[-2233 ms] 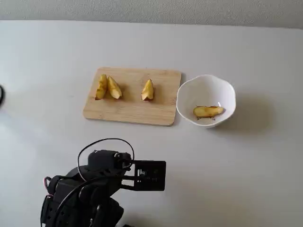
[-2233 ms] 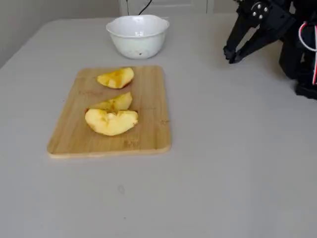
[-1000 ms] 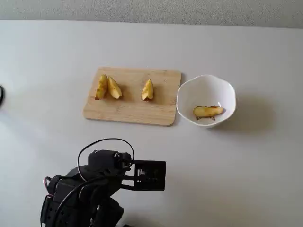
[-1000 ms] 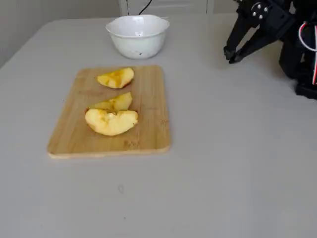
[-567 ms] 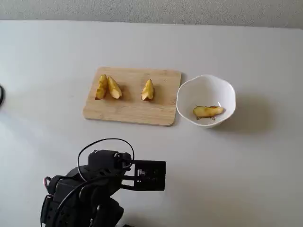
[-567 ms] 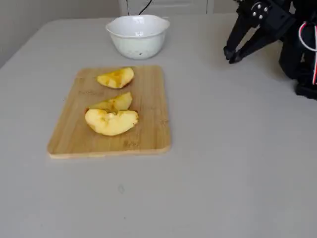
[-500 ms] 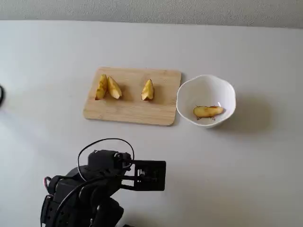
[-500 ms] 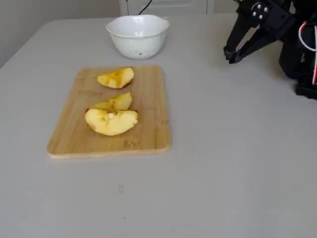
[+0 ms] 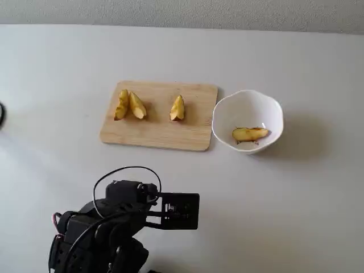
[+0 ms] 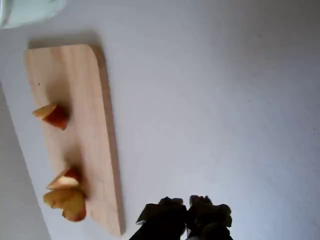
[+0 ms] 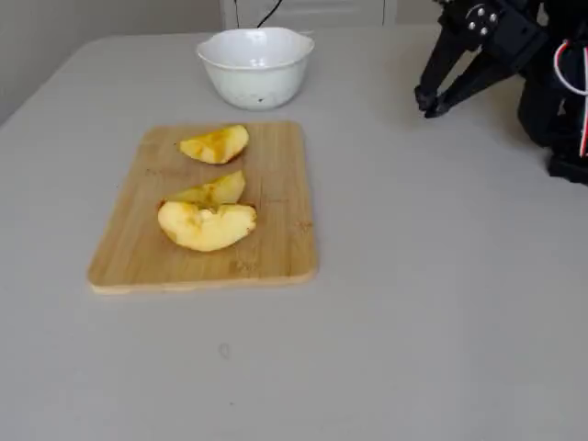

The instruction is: Pick up the second from the right apple slice from the cutting board and place it into the bowl

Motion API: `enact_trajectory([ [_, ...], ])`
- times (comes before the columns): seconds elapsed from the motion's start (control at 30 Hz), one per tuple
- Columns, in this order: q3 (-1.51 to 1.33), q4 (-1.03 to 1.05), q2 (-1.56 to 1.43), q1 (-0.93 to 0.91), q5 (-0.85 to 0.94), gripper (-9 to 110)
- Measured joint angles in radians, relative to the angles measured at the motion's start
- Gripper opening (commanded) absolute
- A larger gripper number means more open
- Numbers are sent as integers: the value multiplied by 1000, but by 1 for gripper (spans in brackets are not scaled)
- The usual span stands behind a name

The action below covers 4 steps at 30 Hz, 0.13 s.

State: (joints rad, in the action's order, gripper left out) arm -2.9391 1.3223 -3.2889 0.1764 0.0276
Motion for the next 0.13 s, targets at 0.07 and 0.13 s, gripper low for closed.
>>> enact_trajectory([
  [0.07, 0, 0, 0, 0, 0, 0],
  [0.13, 0, 0, 0, 0, 0, 0],
])
